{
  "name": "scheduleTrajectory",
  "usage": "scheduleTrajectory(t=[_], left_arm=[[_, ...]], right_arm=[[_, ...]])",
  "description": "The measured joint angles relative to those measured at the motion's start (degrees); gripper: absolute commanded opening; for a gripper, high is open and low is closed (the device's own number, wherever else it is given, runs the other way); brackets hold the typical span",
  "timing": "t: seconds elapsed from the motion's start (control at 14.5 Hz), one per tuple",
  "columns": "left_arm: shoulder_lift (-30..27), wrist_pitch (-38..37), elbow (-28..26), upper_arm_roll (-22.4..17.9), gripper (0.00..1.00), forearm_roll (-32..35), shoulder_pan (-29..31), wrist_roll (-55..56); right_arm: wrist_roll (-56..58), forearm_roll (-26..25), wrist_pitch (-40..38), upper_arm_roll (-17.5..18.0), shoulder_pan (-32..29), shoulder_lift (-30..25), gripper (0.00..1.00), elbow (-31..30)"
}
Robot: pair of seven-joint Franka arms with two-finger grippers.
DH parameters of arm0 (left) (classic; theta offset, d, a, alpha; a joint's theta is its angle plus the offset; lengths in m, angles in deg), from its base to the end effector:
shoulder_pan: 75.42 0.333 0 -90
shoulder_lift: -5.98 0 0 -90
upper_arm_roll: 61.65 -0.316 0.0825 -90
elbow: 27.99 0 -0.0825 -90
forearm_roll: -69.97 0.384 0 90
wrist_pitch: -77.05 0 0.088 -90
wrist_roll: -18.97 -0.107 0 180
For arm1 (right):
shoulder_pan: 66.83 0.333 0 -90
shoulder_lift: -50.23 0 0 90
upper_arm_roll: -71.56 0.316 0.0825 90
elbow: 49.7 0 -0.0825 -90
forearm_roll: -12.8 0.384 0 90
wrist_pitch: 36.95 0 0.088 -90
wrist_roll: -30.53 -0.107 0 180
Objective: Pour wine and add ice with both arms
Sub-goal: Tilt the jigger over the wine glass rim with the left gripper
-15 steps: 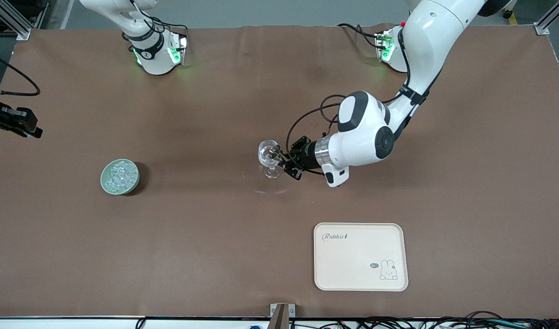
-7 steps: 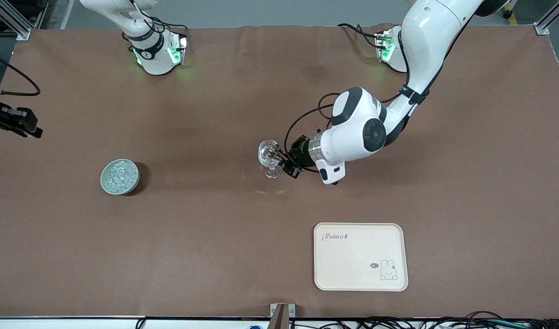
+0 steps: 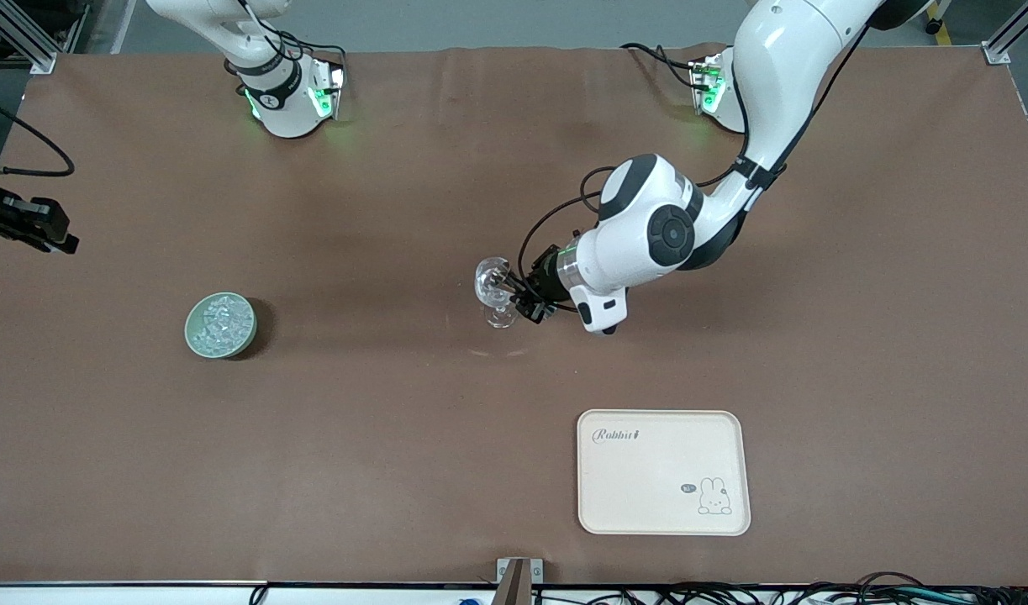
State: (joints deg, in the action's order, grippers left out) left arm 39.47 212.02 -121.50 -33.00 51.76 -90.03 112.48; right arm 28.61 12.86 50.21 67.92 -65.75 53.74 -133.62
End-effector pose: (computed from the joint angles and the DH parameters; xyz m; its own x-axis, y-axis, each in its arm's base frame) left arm 0.5431 -0.4465 0.3348 0.3437 0.7901 -0.5075 0.9306 -0.3589 0.0715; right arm 0.5686 -0.0241 0.6356 0.9969 -0.0780 -0.0045 -0.0779 -0.9970 0.0030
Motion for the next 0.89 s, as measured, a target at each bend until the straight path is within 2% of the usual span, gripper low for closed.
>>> scheduleTrajectory(t=[0.89], left_arm=[[-0.03, 0.0, 0.32, 0.34, 0.0, 5.92, -0.62, 0.18]], right_arm=[[0.0, 0.0, -0.01, 0.0, 0.0, 0.0, 0.01, 0.0]])
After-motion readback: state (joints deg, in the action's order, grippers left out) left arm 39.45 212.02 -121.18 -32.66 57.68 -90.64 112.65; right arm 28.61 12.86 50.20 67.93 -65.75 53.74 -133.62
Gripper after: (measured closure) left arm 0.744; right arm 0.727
